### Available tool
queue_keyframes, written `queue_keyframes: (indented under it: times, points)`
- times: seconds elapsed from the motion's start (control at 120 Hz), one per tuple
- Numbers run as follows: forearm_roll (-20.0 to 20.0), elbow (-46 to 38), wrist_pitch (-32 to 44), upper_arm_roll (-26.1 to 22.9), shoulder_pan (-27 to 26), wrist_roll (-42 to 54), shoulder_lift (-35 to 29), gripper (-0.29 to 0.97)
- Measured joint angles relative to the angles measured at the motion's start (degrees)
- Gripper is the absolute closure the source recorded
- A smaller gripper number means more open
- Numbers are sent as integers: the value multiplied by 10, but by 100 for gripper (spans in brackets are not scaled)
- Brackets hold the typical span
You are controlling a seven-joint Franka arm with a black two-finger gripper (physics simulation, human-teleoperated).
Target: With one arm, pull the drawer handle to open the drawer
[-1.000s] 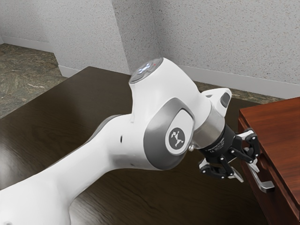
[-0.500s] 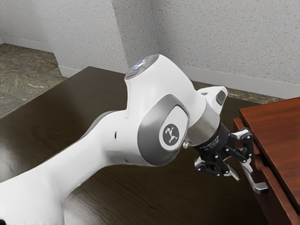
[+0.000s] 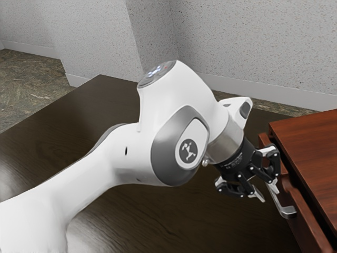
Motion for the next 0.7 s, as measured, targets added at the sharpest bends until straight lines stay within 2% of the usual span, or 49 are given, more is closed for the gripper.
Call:
queue_keyframes:
  times: [0.7]
  points:
    - [13, -4, -7, 2, -8, 1, 5, 60]
